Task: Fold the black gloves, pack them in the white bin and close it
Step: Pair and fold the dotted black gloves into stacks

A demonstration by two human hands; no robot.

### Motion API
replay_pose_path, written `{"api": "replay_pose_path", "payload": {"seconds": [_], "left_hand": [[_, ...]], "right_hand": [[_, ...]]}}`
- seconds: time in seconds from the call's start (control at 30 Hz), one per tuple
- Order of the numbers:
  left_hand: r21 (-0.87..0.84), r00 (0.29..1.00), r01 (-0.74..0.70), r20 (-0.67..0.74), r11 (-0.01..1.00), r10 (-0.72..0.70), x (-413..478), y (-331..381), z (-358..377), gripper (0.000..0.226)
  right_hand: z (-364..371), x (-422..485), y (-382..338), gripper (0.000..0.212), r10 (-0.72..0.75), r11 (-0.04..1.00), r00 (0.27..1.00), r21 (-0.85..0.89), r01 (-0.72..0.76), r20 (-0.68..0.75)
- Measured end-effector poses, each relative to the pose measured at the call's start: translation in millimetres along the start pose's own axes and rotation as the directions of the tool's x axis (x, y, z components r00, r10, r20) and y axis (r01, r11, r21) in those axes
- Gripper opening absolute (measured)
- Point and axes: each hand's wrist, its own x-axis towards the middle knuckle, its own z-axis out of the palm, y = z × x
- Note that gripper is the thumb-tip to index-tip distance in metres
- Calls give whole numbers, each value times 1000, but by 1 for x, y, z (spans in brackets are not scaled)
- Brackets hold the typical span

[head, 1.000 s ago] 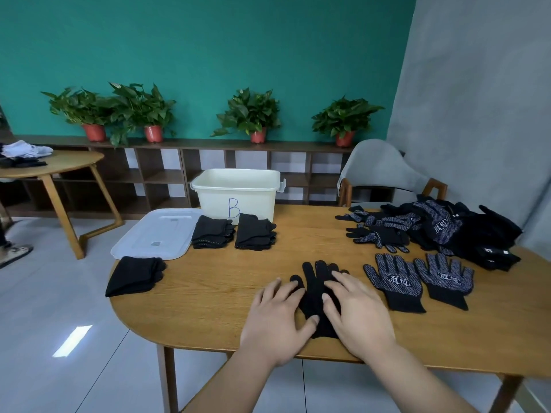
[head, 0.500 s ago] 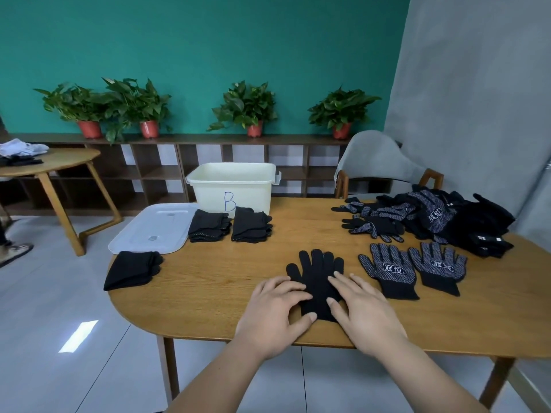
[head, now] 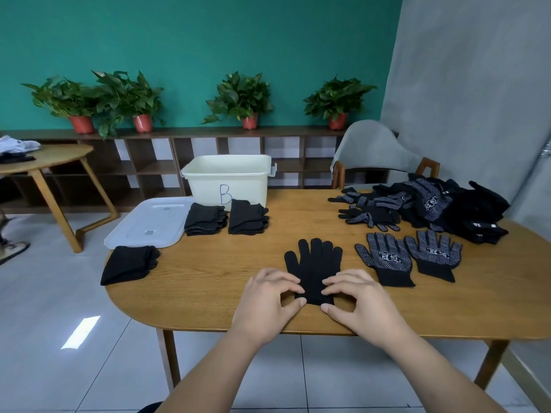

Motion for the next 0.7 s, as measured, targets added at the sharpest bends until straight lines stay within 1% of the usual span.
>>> {"api": "replay_pose_path", "payload": {"seconds": [0.13, 0.2, 0.3, 0.33, 0.4, 0.47, 0.5, 0.53, 0.6, 0.63, 0.67, 0.7], "left_hand": [[1, 1000, -8, -8, 1000, 8, -1, 1, -1, 23], [-10, 1000, -8, -5, 1000, 8, -1, 2, -2, 32], [-2, 1000, -20, 19, 1000, 20, -2, 6, -6, 51], [-2, 999, -22, 23, 1000, 22, -2, 6, -7, 53], [-10, 1000, -23, 17, 1000, 23, -2, 6, -8, 48], [-15, 1000, -26, -9, 1000, 26, -3, 4, -6, 32], [-14, 999, -28, -20, 999, 28, -3, 3, -5, 26], [-15, 999, -30, -26, 999, 30, -3, 2, -4, 22], [-34, 999, -37, -31, 999, 36, -3, 2, -4, 19], [-58, 999, -40, -36, 998, 38, -3, 2, -4, 19], [-87, 998, -41, -41, 995, 37, -3, 2, -5, 18], [-116, 999, -37, -43, 993, 32, -3, 2, -5, 18]], "right_hand": [[0, 1, -1, 17, 34, 999, 999, -26, -34, 6], [-1, 0, -1, 15, 38, 999, 999, -19, -38, -5], [-2, -2, 0, 16, 41, 999, 998, 31, -40, -49], [-4, -2, -1, 16, 44, 998, 997, 49, -41, -61], [-6, -3, -4, 16, 40, 996, 997, 77, -34, -71], [-8, -3, -7, 15, 10, 996, 997, 84, -4, -76], [-9, -3, -9, 18, -5, 997, 998, 79, 11, -69], [-9, -3, -9, 26, -10, 997, 999, 73, 14, -47], [-9, -2, -9, 52, 11, 999, 999, 41, -12, 37], [-8, -2, -9, 60, 25, 1000, 998, 13, -26, 65], [-7, -1, -8, 60, 35, 999, 997, -8, -34, 70], [-6, 0, -7, 52, 36, 999, 998, -14, -36, 52]]}}
